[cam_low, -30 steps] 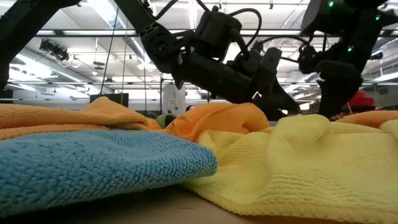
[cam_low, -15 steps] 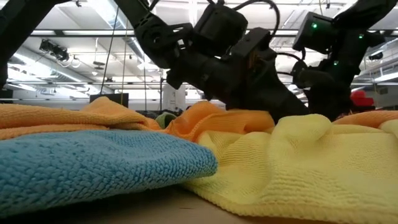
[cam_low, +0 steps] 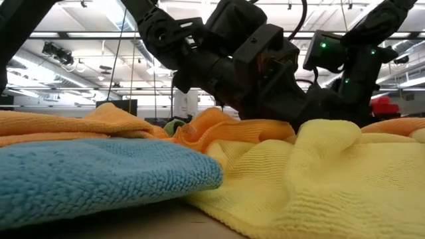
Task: Fold microfiber towels
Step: Fold the pink microfiber cloth
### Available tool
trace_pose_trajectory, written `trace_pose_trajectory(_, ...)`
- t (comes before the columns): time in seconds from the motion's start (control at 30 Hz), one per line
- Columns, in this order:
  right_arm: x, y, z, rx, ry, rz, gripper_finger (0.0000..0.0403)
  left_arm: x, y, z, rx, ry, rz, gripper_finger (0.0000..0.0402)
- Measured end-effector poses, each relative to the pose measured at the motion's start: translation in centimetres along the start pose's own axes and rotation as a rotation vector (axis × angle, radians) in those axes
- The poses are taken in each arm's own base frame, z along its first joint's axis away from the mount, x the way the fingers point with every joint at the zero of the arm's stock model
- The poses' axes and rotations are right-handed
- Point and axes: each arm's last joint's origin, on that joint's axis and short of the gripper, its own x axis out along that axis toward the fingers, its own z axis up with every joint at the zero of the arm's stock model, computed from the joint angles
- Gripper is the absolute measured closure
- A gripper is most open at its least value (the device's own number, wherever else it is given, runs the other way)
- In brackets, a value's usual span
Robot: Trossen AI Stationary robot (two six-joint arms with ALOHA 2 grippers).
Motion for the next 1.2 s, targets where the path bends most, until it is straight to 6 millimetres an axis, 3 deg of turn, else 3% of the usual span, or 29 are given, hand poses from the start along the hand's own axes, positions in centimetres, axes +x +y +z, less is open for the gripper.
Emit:
trace_pose_trajectory(0.17,1.0,0.1,0.0,0.067,0.020,-0.045,0.0152,-0.1,0.2,0.1,0.000,-0.008,0.001,0.0230)
trace_pose_trajectory(0.27,1.1,0.3,0.0,0.082,0.005,-0.054,0.0178,-0.1,0.3,0.2,-0.002,-0.012,0.004,0.0229)
trace_pose_trajectory(0.7,1.4,1.1,-0.4,0.000,-0.057,-0.077,0.0387,-0.3,0.8,0.3,-0.011,-0.012,0.013,0.0229)
trace_pose_trajectory(0.87,0.4,1.0,-0.4,-0.060,-0.083,-0.054,0.0391,-0.3,0.8,0.2,-0.014,-0.002,0.016,0.0229)
trace_pose_trajectory(1.2,-3.3,1.6,-0.4,-0.339,-0.252,0.067,0.0391,-0.5,0.7,0.4,0.047,-0.004,0.007,0.0240)
